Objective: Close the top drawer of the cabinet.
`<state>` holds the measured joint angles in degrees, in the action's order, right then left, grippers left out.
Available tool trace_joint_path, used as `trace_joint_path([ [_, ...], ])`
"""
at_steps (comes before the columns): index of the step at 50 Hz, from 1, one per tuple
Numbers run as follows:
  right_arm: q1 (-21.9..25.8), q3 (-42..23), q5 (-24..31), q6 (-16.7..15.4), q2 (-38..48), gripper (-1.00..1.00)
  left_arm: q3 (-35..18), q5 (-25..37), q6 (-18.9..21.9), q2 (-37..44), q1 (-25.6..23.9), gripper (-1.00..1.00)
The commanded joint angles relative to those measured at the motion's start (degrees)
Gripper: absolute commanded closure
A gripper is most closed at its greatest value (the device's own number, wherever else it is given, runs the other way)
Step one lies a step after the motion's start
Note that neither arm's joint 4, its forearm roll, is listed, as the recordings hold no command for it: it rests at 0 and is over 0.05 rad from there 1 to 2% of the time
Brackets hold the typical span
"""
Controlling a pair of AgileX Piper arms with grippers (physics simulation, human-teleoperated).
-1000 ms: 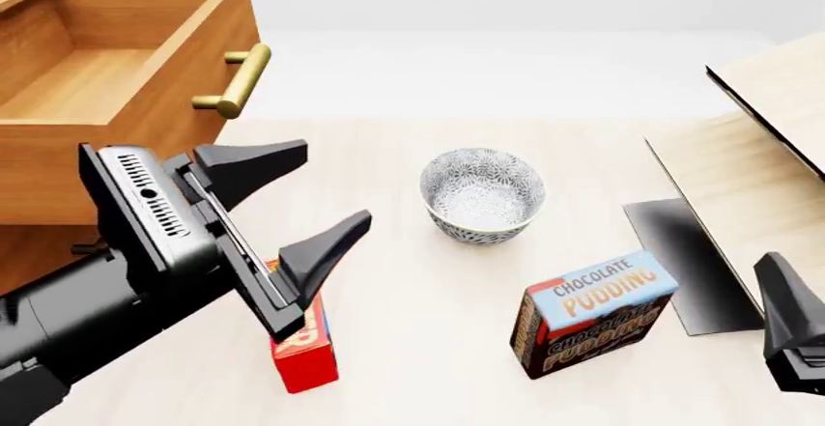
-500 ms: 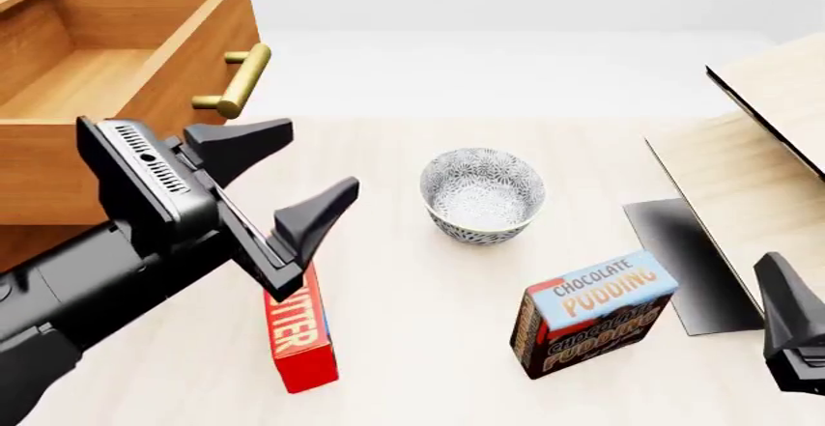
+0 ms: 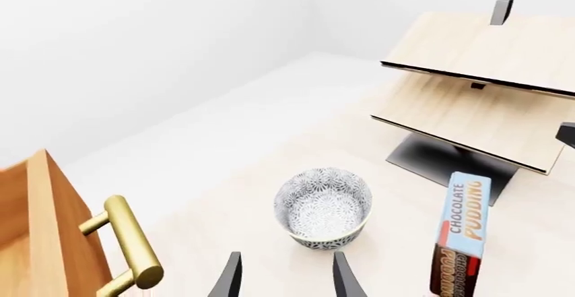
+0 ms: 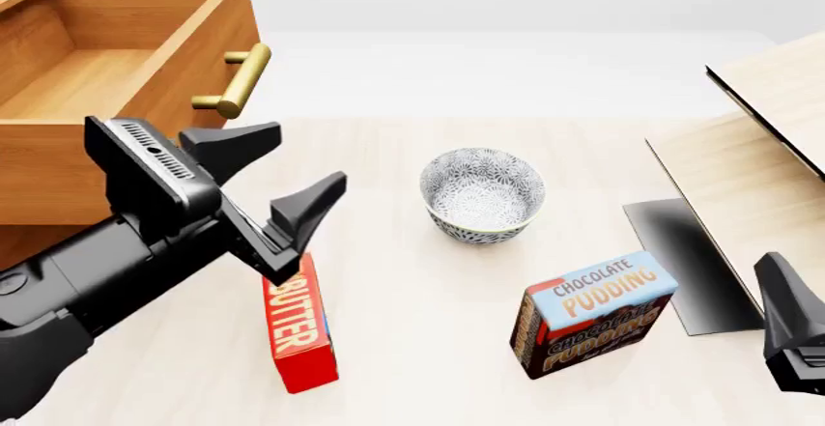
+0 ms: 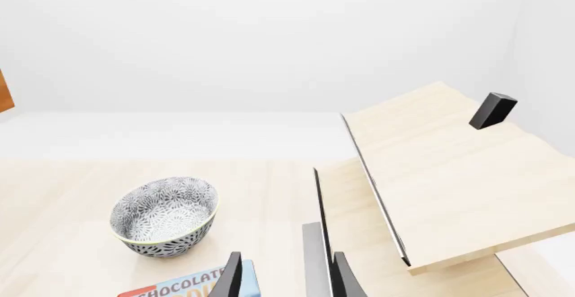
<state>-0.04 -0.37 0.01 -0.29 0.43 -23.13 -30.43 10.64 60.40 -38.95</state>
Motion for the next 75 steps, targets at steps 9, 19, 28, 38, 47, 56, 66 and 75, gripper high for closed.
trace_joint_path([
  [9,0.01,0.00,0.00,-0.01,0.00,-1.00,-0.03,0.58,-1.77,0.76,4.18,-1.00],
  [19,0.01,0.00,0.00,0.01,0.01,-1.00,-0.07,-0.16,-2.07,2.23,6.48,-1.00],
  [28,0.00,0.00,0.00,0.00,0.00,-1.00,-0.06,-1.39,-1.78,3.60,7.81,-1.00],
  [38,0.00,0.00,0.00,0.00,0.00,-1.00,-0.01,-1.81,-1.88,3.98,9.88,-1.00],
  [47,-0.01,0.00,0.00,0.00,0.01,-1.00,-0.23,-0.77,-2.20,2.92,11.47,-1.00],
  [56,0.01,0.00,0.00,0.01,-0.01,-1.00,-1.05,0.87,-2.60,1.92,12.50,-1.00],
  [66,0.00,0.00,0.00,0.01,0.00,-1.00,-1.86,2.82,-3.58,0.58,14.73,-1.00],
  [75,0.00,0.00,0.00,0.01,0.00,-1.00,-2.64,3.94,-4.12,0.45,16.26,-1.00],
])
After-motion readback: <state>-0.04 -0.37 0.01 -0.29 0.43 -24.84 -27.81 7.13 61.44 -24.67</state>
